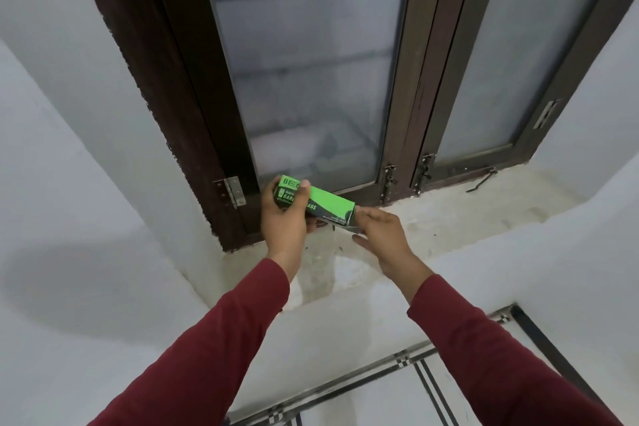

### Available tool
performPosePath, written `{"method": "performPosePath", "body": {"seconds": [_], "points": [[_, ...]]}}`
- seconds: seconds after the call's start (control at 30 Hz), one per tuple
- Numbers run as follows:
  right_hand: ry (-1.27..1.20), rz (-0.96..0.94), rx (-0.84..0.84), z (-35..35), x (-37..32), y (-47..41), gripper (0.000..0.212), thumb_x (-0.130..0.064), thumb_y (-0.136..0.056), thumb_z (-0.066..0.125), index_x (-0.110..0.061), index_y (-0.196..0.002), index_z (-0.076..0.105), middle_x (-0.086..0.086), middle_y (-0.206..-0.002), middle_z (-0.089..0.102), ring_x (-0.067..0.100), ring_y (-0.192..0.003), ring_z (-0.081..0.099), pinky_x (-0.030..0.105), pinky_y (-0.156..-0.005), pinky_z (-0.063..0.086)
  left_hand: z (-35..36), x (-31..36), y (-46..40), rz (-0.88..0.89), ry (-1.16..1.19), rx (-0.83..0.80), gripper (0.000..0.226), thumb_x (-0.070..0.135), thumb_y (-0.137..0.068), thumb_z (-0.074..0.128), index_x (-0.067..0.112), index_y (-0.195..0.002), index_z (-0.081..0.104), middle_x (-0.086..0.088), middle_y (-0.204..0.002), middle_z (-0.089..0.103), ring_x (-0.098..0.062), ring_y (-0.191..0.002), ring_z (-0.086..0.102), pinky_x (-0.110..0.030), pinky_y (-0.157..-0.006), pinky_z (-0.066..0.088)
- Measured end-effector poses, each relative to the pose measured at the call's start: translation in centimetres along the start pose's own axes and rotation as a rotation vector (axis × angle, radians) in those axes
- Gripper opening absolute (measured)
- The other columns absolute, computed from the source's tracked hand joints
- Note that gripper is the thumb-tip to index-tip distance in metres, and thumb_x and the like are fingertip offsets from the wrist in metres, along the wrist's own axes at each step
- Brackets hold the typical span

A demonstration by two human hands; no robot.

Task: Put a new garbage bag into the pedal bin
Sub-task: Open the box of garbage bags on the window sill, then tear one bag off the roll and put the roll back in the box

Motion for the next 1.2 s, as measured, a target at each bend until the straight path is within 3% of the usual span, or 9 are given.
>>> {"method": "performPosePath", "body": {"seconds": [0.1, 0.2, 0.37, 0.5, 0.63, 0.8, 0.97, 1.1, 1.2], "points": [[-0.508, 0.301, -0.146, 1.8, 1.0, 0.9, 0.032, -0.028, -0.104, 0.058, -0.001, -0.122, 0.063, 0.017, -0.119, 0.067, 0.04, -0.101, 0.068, 0.043, -0.075, 0.063, 1.5, 4.2, 2.2, 0.4, -0.301, -0.096, 0.051, 0.053, -0.084, 0.077, 0.043, -0.128, 0.053, 0.001, -0.126, 0.059, -0.007, -0.108, 0.064, -0.023, -0.083, 0.059], [-0.674, 0.318, -0.264, 2.6, 0.2, 1.5, 0.045, -0.034, -0.104, 0.054, 0.002, -0.132, 0.061, 0.023, -0.129, 0.064, 0.035, -0.092, 0.076, 0.049, -0.087, 0.062, 3.3, 6.2, 4.3, 0.539, -0.45, -0.196, 0.056, 0.049, -0.09, 0.074, 0.038, -0.139, 0.048, 0.005, -0.123, 0.046, 0.018, -0.105, 0.049, -0.001, -0.073, 0.048], [-0.834, 0.278, -0.26, 1.8, -0.4, 1.5, 0.045, -0.027, -0.101, 0.061, 0.006, -0.132, 0.061, 0.025, -0.125, 0.07, 0.032, -0.103, 0.074, 0.039, -0.087, 0.063, 3.6, 7.5, 4.7, 0.581, -0.411, -0.185, 0.055, 0.048, -0.089, 0.074, 0.034, -0.136, 0.05, 0.002, -0.122, 0.049, 0.002, -0.101, 0.056, -0.005, -0.072, 0.05], [-0.766, 0.308, -0.139, -0.5, 0.3, 1.0, 0.035, -0.017, -0.098, 0.067, 0.006, -0.124, 0.065, 0.023, -0.108, 0.075, 0.033, -0.088, 0.077, 0.033, -0.074, 0.065, 2.0, 6.0, 2.8, 0.336, -0.129, -0.081, 0.045, 0.047, -0.086, 0.078, 0.037, -0.123, 0.052, -0.002, -0.115, 0.066, -0.017, -0.087, 0.073, -0.031, -0.064, 0.063], [-0.701, 0.326, 0.153, -4.1, 1.1, 0.5, 0.019, -0.012, -0.094, 0.072, 0.001, -0.106, 0.065, 0.025, -0.123, 0.06, 0.038, -0.111, 0.067, 0.035, -0.063, 0.065, -0.3, -0.5, -0.4, -0.228, 0.092, 0.126, 0.048, 0.041, -0.09, 0.076, 0.023, -0.127, 0.052, -0.006, -0.103, 0.071, -0.014, -0.051, 0.06, -0.027, -0.048, 0.057], [-0.7, 0.354, 0.139, -4.2, 1.0, 1.4, 0.026, -0.019, -0.093, 0.075, -0.001, -0.109, 0.065, 0.021, -0.121, 0.059, 0.033, -0.107, 0.067, 0.035, -0.073, 0.066, -3.2, -7.5, -0.6, -0.692, 0.159, 0.178, 0.045, 0.03, -0.096, 0.066, 0.01, -0.132, 0.048, -0.015, -0.129, 0.054, -0.031, -0.087, 0.061, -0.032, -0.046, 0.061], [-0.615, 0.422, -0.062, -0.9, 0.6, 3.2, 0.017, -0.01, -0.091, 0.075, 0.0, -0.103, 0.068, 0.024, -0.115, 0.065, 0.034, -0.108, 0.068, 0.033, -0.075, 0.062, -4.5, -9.1, -0.6, -0.652, 0.062, 0.204, 0.039, 0.01, -0.095, 0.065, 0.004, -0.131, 0.051, -0.016, -0.129, 0.055, -0.029, -0.102, 0.06, -0.034, -0.082, 0.061], [-0.448, 0.499, -0.093, 1.2, 1.7, 3.8, 0.021, -0.022, -0.091, 0.076, -0.005, -0.1, 0.067, 0.016, -0.097, 0.069, 0.027, -0.087, 0.067, 0.032, -0.067, 0.064, -5.0, -7.7, 0.1, -0.499, -0.228, 0.266, 0.059, 0.028, -0.082, 0.075, 0.009, -0.13, 0.045, -0.013, -0.139, 0.04, -0.023, -0.086, 0.056, -0.04, -0.084, 0.062], [-0.198, 0.484, -0.122, 2.3, 2.3, 4.1, 0.025, -0.036, -0.09, 0.077, -0.015, -0.1, 0.068, 0.007, -0.094, 0.07, 0.018, -0.08, 0.062, 0.028, -0.065, 0.052, -2.3, -5.7, 1.5, -0.384, -0.21, 0.03, 0.039, 0.036, -0.095, 0.067, 0.014, -0.126, 0.058, -0.01, -0.132, 0.055, -0.018, -0.086, 0.058, -0.038, -0.081, 0.058]]}}
Point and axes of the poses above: each hand's wrist, its own y-axis away from the middle knuckle, its own z-axis out of the palm, x = y × z, the point moved 7 cm from there along -y, towards the middle knuckle
